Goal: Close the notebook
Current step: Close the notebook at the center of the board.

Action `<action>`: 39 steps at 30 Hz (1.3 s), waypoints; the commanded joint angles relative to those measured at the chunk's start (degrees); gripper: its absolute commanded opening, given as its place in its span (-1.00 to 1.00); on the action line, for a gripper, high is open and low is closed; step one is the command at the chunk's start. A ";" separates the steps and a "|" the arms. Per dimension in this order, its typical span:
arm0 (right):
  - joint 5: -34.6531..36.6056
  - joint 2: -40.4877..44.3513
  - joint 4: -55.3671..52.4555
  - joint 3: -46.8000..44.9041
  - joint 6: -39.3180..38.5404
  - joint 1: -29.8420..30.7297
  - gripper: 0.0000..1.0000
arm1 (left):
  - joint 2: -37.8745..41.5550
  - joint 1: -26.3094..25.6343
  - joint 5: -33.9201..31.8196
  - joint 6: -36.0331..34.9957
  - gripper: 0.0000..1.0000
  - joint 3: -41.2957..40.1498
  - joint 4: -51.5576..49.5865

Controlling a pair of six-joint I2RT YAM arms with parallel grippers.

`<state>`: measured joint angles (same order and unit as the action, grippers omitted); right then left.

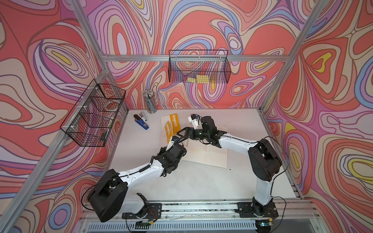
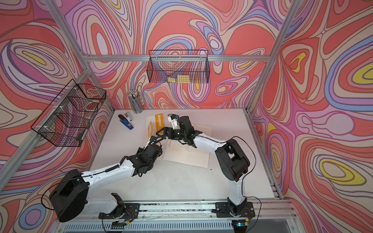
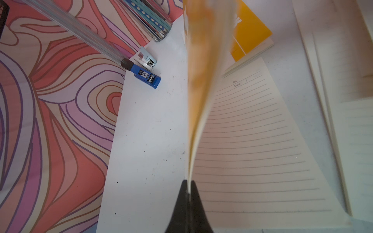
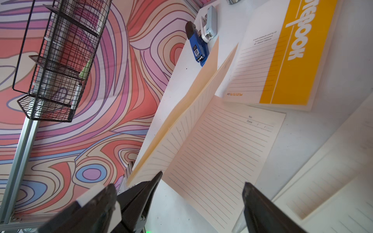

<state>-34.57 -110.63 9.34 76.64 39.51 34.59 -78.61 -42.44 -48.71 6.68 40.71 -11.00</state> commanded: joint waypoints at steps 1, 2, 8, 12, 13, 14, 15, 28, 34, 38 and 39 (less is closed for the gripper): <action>-0.72 -1.95 -0.95 3.29 -0.51 -2.00 0.97 | -1.99 -1.04 -0.98 -3.46 -1.00 2.32 0.60; -0.81 -2.28 -1.82 4.30 -1.08 -2.30 0.97 | -3.05 -1.31 -0.41 -4.20 -1.00 2.87 0.10; -0.94 -4.22 -5.45 9.67 -2.91 -2.94 0.97 | -12.01 -3.01 1.48 -7.59 -1.00 8.24 -5.66; -2.10 -5.51 -4.17 11.24 -1.84 -3.04 0.97 | -17.92 -5.15 -1.21 -9.43 -1.00 11.23 -8.29; -2.97 -5.93 -2.80 11.20 -0.79 -3.04 0.97 | -19.08 -5.67 -1.63 -9.72 -1.00 11.83 -8.97; -3.69 -6.32 -1.30 11.00 0.34 -2.99 0.97 | -20.12 -6.20 -2.17 -9.84 -1.00 12.52 -9.78; -4.24 -6.67 0.00 10.71 1.40 -2.97 0.97 | -20.83 -6.55 -2.41 -9.84 -1.00 13.10 -10.63; -6.50 -10.96 5.65 9.58 5.36 0.66 0.97 | -23.68 -7.81 -3.65 -4.36 -1.00 17.21 -21.88; -6.04 -12.83 6.96 8.33 6.26 2.41 0.96 | -23.08 -8.27 -3.56 -2.49 -1.00 16.55 -23.43; -5.70 -13.72 8.63 6.19 7.32 2.75 0.97 | -23.09 -8.51 -3.55 -1.63 -1.00 16.33 -23.75; -5.73 -13.92 8.82 5.90 7.34 2.79 0.97 | -23.04 -8.66 -3.54 -1.50 -1.00 16.41 -23.79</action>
<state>-40.29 -122.28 15.97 84.25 46.04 37.01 -101.86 -50.46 -51.29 3.07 57.10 -32.67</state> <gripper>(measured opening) 0.984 0.047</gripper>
